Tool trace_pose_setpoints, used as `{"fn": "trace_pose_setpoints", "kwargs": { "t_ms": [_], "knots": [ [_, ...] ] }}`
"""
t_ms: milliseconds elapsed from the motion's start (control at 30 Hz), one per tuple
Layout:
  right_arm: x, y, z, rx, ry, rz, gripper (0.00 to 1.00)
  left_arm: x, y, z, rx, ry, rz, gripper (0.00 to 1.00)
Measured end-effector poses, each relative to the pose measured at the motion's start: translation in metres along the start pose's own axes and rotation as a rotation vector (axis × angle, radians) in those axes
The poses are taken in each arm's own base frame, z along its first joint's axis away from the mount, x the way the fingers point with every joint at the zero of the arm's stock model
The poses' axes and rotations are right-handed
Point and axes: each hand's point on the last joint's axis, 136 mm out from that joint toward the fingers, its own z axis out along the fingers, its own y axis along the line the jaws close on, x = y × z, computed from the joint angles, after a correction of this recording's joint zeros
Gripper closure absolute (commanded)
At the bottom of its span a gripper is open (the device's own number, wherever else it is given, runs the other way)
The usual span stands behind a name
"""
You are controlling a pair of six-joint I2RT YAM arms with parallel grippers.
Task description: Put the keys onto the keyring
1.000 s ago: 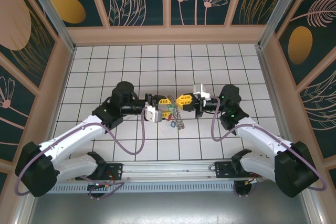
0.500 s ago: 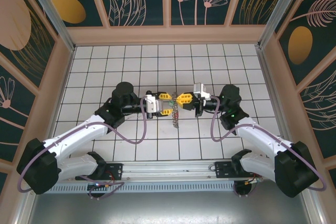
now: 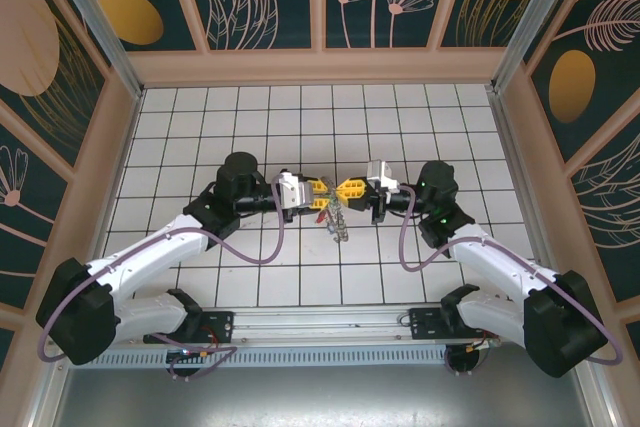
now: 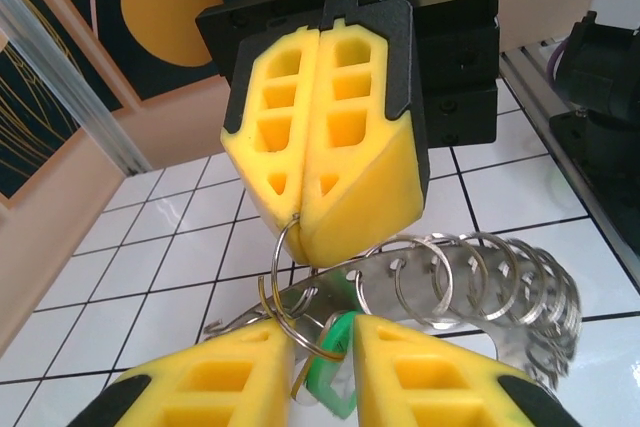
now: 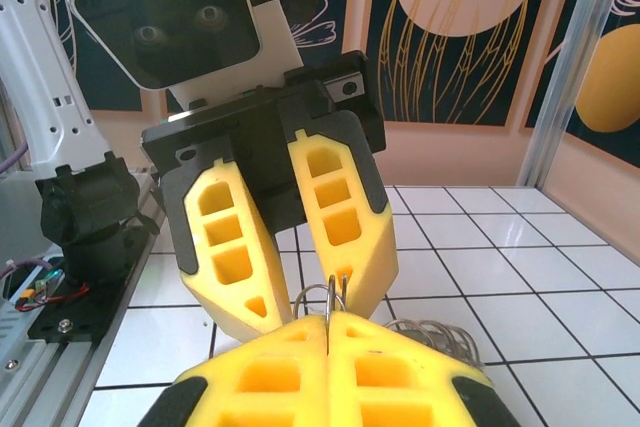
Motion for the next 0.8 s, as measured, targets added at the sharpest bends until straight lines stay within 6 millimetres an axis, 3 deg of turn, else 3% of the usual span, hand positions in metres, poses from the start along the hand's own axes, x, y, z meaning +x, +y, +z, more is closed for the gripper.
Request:
{"fn": "trace_pose_setpoints", "kwargs": {
  "t_ms": [267,467,667,800],
  "knots": [
    [0.0014,0.0009,0.0014,-0.006,0.013,-0.021,1.0,0.0004,0.002,0.0,-0.011,0.005,-0.008,0.73],
    [0.0067,0.0079,0.0068,-0.026,0.037,-0.035,1.0,-0.0038,0.0028,0.0006,-0.011,-0.004,-0.009,0.76],
    [0.0098,0.0048,0.0069,-0.008,0.051,-0.048,1.0,-0.0012,-0.0013,0.0014,0.012,0.003,-0.034,0.99],
    [0.0103,0.0036,0.0069,-0.001,0.053,-0.054,1.0,-0.0006,-0.0006,0.0018,0.016,0.014,-0.039,1.0]
  ]
}}
